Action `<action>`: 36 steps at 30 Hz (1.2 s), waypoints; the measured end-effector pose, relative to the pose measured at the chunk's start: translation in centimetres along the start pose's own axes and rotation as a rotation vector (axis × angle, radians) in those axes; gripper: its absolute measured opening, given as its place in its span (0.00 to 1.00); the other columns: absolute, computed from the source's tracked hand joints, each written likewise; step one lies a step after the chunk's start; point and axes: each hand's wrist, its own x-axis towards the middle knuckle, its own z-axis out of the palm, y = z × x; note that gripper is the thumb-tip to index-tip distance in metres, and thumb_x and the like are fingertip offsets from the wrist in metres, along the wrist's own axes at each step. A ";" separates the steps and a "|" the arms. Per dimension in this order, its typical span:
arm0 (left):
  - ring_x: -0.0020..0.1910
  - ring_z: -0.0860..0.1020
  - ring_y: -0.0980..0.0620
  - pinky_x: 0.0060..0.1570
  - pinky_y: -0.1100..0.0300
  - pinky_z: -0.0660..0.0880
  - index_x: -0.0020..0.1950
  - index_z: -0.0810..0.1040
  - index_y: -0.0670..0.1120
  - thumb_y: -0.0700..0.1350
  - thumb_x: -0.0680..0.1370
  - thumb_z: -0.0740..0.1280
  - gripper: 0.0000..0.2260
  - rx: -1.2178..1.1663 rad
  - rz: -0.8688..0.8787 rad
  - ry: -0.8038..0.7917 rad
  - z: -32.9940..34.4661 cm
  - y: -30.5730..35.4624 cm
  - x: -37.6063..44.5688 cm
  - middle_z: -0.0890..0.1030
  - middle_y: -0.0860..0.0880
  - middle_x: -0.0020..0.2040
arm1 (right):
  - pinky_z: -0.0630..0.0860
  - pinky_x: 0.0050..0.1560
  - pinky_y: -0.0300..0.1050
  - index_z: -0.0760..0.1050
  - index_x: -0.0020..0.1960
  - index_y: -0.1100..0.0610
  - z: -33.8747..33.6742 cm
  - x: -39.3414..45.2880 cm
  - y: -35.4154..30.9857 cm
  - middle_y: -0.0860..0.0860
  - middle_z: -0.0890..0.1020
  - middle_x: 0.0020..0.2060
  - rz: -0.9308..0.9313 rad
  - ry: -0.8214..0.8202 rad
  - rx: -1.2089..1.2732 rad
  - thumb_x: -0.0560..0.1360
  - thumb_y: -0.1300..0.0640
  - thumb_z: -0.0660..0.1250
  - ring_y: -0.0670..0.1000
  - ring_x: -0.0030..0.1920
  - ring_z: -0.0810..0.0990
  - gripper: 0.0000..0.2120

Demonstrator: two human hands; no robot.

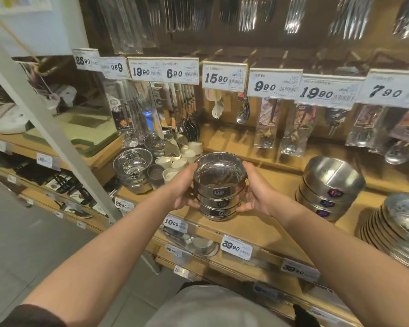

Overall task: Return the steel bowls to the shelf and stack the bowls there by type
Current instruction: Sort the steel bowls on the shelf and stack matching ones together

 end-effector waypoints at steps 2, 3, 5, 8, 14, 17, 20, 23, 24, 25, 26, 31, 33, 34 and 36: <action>0.52 0.81 0.41 0.43 0.47 0.82 0.67 0.73 0.51 0.62 0.83 0.52 0.22 -0.009 -0.002 -0.005 0.0 -0.2 0.1 0.79 0.42 0.54 | 0.70 0.65 0.73 0.66 0.72 0.43 0.2 0.0 0.3 0.59 0.70 0.74 0.012 -0.005 0.026 0.77 0.28 0.51 0.64 0.74 0.66 0.30; 0.51 0.81 0.41 0.41 0.48 0.82 0.66 0.74 0.51 0.62 0.82 0.52 0.22 -0.001 0.004 -0.003 0.1 -0.1 0.1 0.79 0.43 0.54 | 0.69 0.66 0.73 0.65 0.74 0.43 0.3 0.0 0.4 0.60 0.69 0.74 0.009 0.004 0.031 0.77 0.28 0.51 0.64 0.75 0.65 0.32; 0.49 0.81 0.41 0.40 0.49 0.82 0.62 0.77 0.51 0.61 0.82 0.52 0.21 0.021 0.017 -0.002 0.3 0.1 0.2 0.80 0.43 0.52 | 0.68 0.66 0.74 0.63 0.76 0.44 0.6 -0.2 0.3 0.60 0.69 0.75 0.009 0.021 0.030 0.77 0.28 0.50 0.65 0.75 0.64 0.33; 0.49 0.81 0.40 0.38 0.49 0.82 0.61 0.77 0.51 0.60 0.82 0.51 0.21 0.021 0.022 -0.001 0.4 0.6 0.1 0.80 0.42 0.53 | 0.69 0.66 0.74 0.65 0.75 0.44 0.5 -0.5 -0.3 0.60 0.71 0.73 0.009 0.042 0.027 0.78 0.28 0.50 0.64 0.74 0.67 0.33; 0.53 0.80 0.43 0.41 0.51 0.81 0.61 0.78 0.53 0.60 0.83 0.51 0.20 0.037 0.090 -0.040 0.4 4.2 -0.5 0.81 0.47 0.54 | 0.76 0.59 0.72 0.68 0.69 0.36 -0.3 -1.7 -3.7 0.49 0.77 0.60 -0.090 0.040 -0.016 0.74 0.25 0.49 0.56 0.61 0.76 0.29; 0.52 0.82 0.43 0.41 0.50 0.82 0.57 0.78 0.52 0.59 0.84 0.49 0.20 0.026 0.109 -0.053 0.9 6.2 -0.2 0.83 0.45 0.52 | 0.78 0.56 0.70 0.70 0.62 0.28 -0.7 -2.1 -5.5 0.45 0.77 0.59 -0.136 0.060 -0.011 0.74 0.24 0.49 0.53 0.56 0.77 0.22; 0.58 0.80 0.42 0.57 0.42 0.79 0.63 0.77 0.51 0.60 0.85 0.47 0.23 0.016 0.085 -0.059 2.2 7.6 0.8 0.83 0.43 0.59 | 0.75 0.59 0.71 0.65 0.74 0.39 -1.3 -1.4 -6.5 0.51 0.72 0.71 -0.102 0.182 0.049 0.76 0.27 0.50 0.60 0.70 0.71 0.31; 0.62 0.77 0.43 0.63 0.39 0.75 0.63 0.78 0.53 0.62 0.84 0.47 0.24 0.058 0.109 -0.118 3.8 8.4 2.6 0.82 0.47 0.61 | 0.77 0.60 0.66 0.76 0.63 0.46 -2.1 -0.4 -6.6 0.51 0.80 0.60 -0.084 0.287 0.118 0.78 0.32 0.51 0.57 0.64 0.75 0.26; 0.63 0.76 0.44 0.63 0.39 0.74 0.62 0.78 0.54 0.62 0.84 0.47 0.24 0.073 0.111 -0.136 4.2 8.5 3.3 0.81 0.47 0.61 | 0.79 0.55 0.61 0.79 0.56 0.46 -2.4 -0.1 -6.4 0.49 0.82 0.53 -0.081 0.308 0.150 0.79 0.34 0.51 0.54 0.59 0.77 0.23; 0.64 0.76 0.43 0.64 0.39 0.74 0.64 0.77 0.53 0.62 0.84 0.47 0.24 0.082 0.104 -0.150 4.6 8.4 4.1 0.81 0.46 0.63 | 0.79 0.49 0.55 0.79 0.52 0.46 -2.7 0.1 -6.1 0.48 0.83 0.49 -0.085 0.323 0.166 0.80 0.35 0.50 0.52 0.54 0.78 0.23; 0.64 0.76 0.43 0.63 0.41 0.74 0.66 0.77 0.51 0.62 0.84 0.48 0.25 0.088 0.095 -0.163 4.8 8.3 4.7 0.80 0.44 0.64 | 0.78 0.46 0.53 0.80 0.52 0.46 -2.8 0.3 -5.8 0.48 0.83 0.48 -0.095 0.329 0.171 0.79 0.34 0.50 0.51 0.53 0.78 0.24; 0.59 0.77 0.46 0.51 0.50 0.75 0.60 0.79 0.52 0.62 0.84 0.50 0.23 0.100 0.074 -0.232 5.8 7.4 7.3 0.83 0.45 0.58 | 0.70 0.68 0.66 0.77 0.58 0.40 -3.1 1.4 -3.4 0.44 0.80 0.56 -0.163 0.393 0.218 0.81 0.33 0.48 0.52 0.64 0.75 0.23; 0.55 0.78 0.48 0.48 0.52 0.75 0.55 0.78 0.53 0.61 0.84 0.50 0.21 0.096 0.075 -0.246 6.0 7.2 7.9 0.83 0.48 0.52 | 0.70 0.69 0.66 0.76 0.63 0.43 -3.3 1.8 -2.9 0.46 0.80 0.60 -0.174 0.423 0.222 0.81 0.33 0.47 0.52 0.67 0.74 0.25; 0.55 0.78 0.49 0.49 0.50 0.76 0.54 0.78 0.53 0.61 0.83 0.50 0.20 0.100 0.074 -0.257 6.1 7.1 8.3 0.83 0.49 0.52 | 0.70 0.69 0.65 0.76 0.65 0.43 -3.5 2.0 -2.8 0.46 0.80 0.61 -0.171 0.435 0.225 0.80 0.32 0.48 0.52 0.67 0.75 0.27; 0.56 0.79 0.48 0.55 0.46 0.77 0.56 0.77 0.54 0.61 0.83 0.49 0.20 0.119 0.074 -0.282 6.5 6.8 9.2 0.83 0.49 0.54 | 0.70 0.69 0.65 0.76 0.67 0.43 -3.7 2.5 -2.4 0.47 0.80 0.64 -0.157 0.452 0.221 0.77 0.29 0.49 0.52 0.67 0.75 0.30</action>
